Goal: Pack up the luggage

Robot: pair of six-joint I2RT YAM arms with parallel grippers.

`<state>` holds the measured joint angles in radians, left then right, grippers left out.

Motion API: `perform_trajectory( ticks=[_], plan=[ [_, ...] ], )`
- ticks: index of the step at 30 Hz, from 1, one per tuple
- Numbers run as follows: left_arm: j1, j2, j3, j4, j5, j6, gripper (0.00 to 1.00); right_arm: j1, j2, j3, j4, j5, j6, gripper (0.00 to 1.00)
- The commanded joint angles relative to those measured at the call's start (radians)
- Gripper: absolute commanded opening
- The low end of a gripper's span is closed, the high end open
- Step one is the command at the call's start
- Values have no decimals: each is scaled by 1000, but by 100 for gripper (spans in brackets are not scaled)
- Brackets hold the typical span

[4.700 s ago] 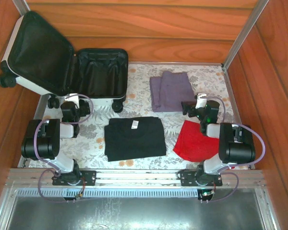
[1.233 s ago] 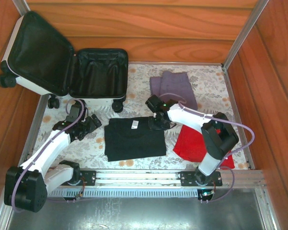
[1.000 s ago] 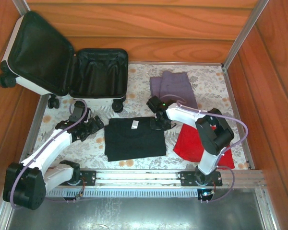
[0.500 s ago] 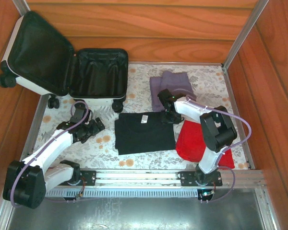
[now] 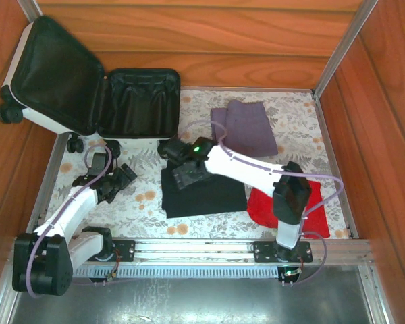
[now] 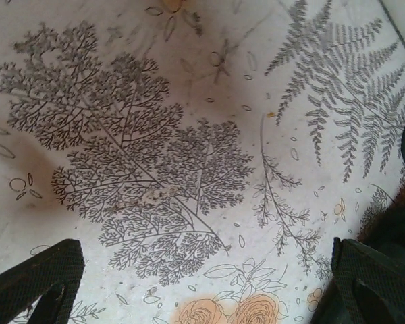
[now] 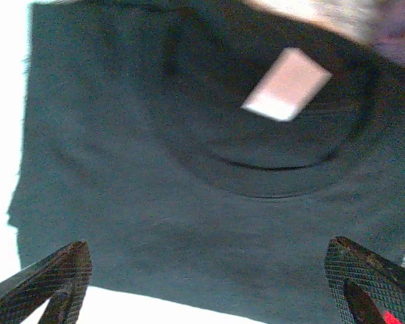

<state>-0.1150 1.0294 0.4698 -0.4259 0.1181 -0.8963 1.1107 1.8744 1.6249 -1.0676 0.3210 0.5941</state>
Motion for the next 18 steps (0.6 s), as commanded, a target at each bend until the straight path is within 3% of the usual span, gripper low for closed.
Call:
perform_trajectory(
  ticks=[1, 9, 12, 18],
  plan=[
    [32, -25, -35, 6, 58, -62, 100, 77, 98, 60, -42, -39, 69, 95],
    [138, -223, -155, -29, 101, -129, 100, 173, 258, 124, 7, -93, 75, 91],
    [164, -302, -179, -61, 101, -140, 100, 181, 279, 119, 24, -97, 63, 84],
    [172, -328, -198, -80, 117, -145, 100, 191, 330, 147, 30, -80, 49, 80]
  ],
)
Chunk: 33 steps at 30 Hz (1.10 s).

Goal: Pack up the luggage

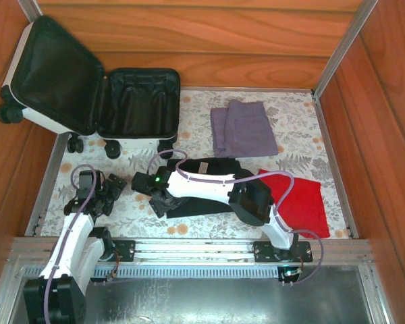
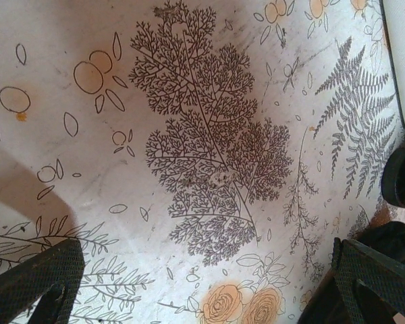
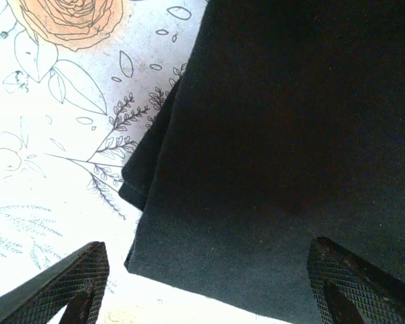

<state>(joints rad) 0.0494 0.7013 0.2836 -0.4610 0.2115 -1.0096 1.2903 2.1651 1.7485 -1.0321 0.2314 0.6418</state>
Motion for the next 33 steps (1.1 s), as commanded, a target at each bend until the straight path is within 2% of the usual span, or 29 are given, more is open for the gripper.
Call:
perform_trajectory(
  ticks=[1, 8, 11, 13, 15, 17, 20, 25, 29, 33],
  plan=[
    [9, 4, -14, -45, 28, -32, 100, 12, 47, 30, -9, 15, 3, 79],
    [9, 1, -20, -48, 43, -30, 100, 15, 104, 48, -22, 32, 3, 75],
    [10, 0, -20, -54, 44, -26, 100, 17, 136, 54, -30, 49, 7, 68],
    [10, -2, -24, -55, 44, -25, 100, 17, 162, 66, -57, 72, 16, 59],
    [11, -8, -29, -56, 47, -16, 100, 17, 176, 70, -79, 90, 12, 38],
    [10, -18, -37, -56, 58, -20, 100, 17, 165, 57, -103, 128, -5, 23],
    [9, -31, -35, -49, 126, -18, 100, 9, 81, -19, -75, 158, -55, 14],
    [-14, -64, -18, 6, 267, -7, 100, -38, -144, -228, 123, 26, -158, 1],
    [-87, -76, 10, 15, 282, -37, 100, -99, -257, -323, 208, -72, -188, 0],
    [-182, -17, 50, 37, 267, -70, 100, -133, -321, -373, 259, -110, -212, 0]
  ],
)
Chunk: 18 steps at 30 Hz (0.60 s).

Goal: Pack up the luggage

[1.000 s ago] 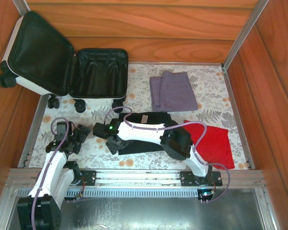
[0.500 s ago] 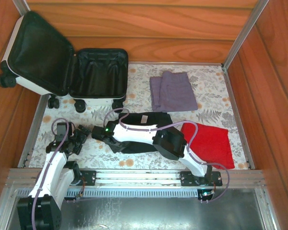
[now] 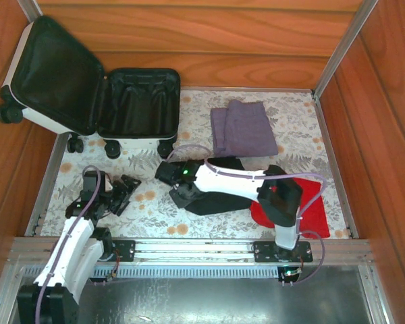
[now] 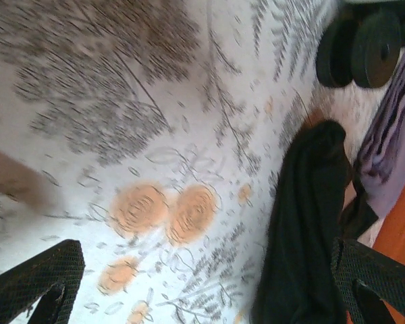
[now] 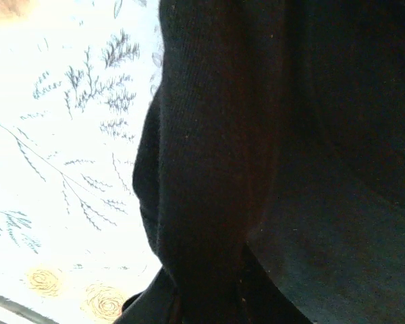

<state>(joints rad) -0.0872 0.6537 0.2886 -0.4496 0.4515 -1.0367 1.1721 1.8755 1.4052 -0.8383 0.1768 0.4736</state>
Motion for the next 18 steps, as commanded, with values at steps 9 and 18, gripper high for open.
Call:
perform_trajectory(
  ticks=[9, 18],
  plan=[
    [-247, 288, 134, 164, -38, -109, 100, -29, -73, -52, 86, -68, -68, 0],
    [-306, 605, 194, 400, 57, -195, 100, -29, -111, -92, 122, -64, -66, 0]
  ],
)
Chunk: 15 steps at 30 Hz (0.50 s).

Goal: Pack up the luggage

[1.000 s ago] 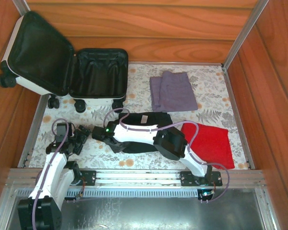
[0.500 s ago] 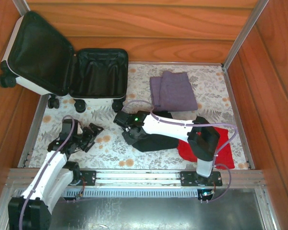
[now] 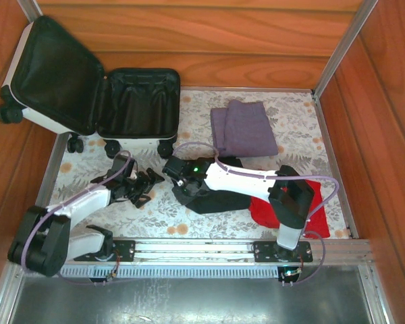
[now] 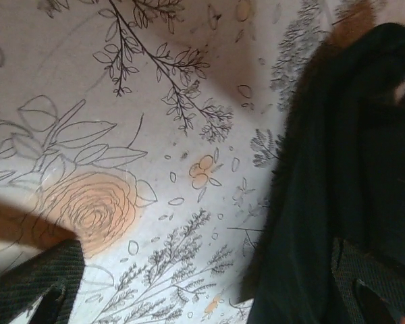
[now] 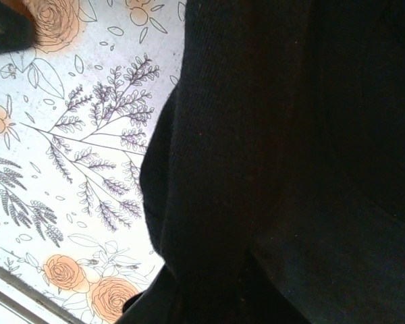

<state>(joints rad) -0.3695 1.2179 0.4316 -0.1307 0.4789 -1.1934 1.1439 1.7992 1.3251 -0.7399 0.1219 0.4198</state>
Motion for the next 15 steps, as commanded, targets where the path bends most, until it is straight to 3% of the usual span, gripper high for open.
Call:
perform_trajectory(
  ticks=[1, 15],
  plan=[
    [-31, 58, 73, 84, 35, -30, 100, -1, -35, -16, 27, -10, -11, 0],
    [-59, 137, 165, 104, 43, -50, 100, -1, -50, -41, 66, -10, -15, 0]
  ],
)
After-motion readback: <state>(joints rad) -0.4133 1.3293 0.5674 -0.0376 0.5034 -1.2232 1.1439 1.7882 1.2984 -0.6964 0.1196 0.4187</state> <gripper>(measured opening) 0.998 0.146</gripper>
